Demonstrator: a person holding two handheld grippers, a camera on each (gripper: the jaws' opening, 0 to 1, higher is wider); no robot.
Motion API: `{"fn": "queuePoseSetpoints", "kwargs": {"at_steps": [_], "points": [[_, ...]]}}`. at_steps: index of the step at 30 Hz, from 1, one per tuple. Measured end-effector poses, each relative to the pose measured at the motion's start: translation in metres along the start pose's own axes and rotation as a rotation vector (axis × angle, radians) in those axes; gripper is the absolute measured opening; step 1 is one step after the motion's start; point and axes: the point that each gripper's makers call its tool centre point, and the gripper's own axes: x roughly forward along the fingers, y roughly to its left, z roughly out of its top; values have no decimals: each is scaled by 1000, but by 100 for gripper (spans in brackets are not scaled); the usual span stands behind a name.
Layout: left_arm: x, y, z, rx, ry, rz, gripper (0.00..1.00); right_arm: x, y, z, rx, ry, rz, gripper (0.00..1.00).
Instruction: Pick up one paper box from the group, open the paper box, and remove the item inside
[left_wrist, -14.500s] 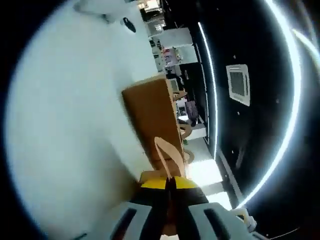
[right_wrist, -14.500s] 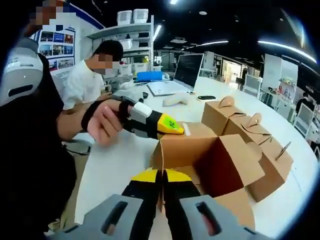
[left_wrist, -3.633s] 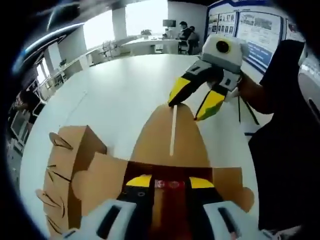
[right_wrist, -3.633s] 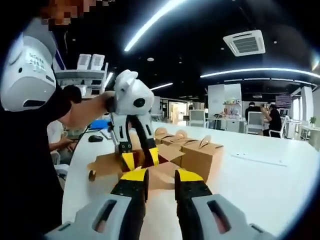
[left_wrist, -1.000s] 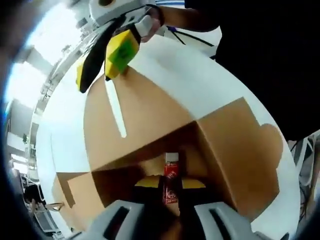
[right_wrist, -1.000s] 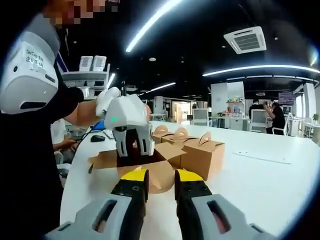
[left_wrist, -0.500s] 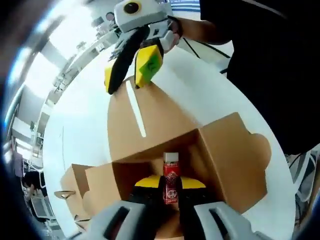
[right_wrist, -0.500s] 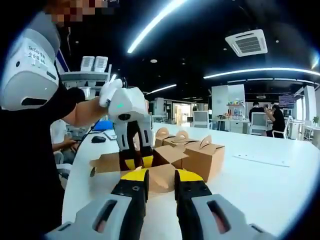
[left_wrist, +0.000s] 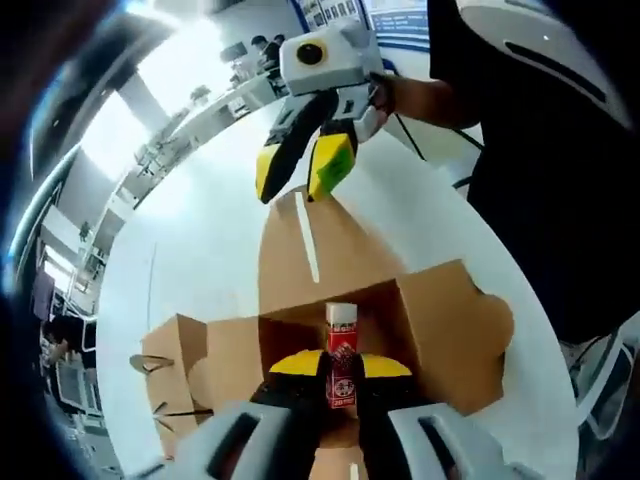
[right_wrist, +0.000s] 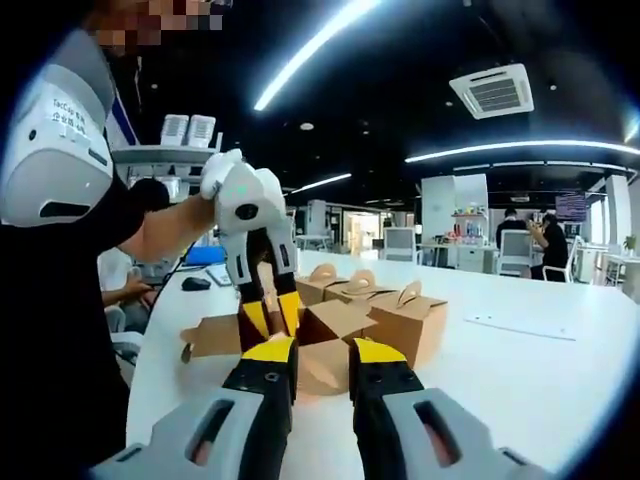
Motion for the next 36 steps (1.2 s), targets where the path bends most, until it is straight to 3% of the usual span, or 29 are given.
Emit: {"fn": "queuePoseSetpoints", "kwargs": {"at_steps": [8,18,22,27,30,31,36], "points": [[-19,10,13,-118,-183,131,14,3,3,-1,-2,13,-4,21],[-37,2,19,-282,-386,262,14,13,0,3,-7,11,-13,21],[-51,3,22,-355,-472,353,14,14,2,3,-14,14,-11,21],[-59,7,11,-481,-519,458,14,19,3,9,-6,-19,-19,21],[-60,6,10,-487,-526,464,14,20,4,12,-3,-27,-22,21],[-63,5,9,-517,-569,469,14,23,5,16,0,-39,-22,21],[-68,6,9,-551,-614,505,14,31,6,16,-5,-19,-23,21]]}}
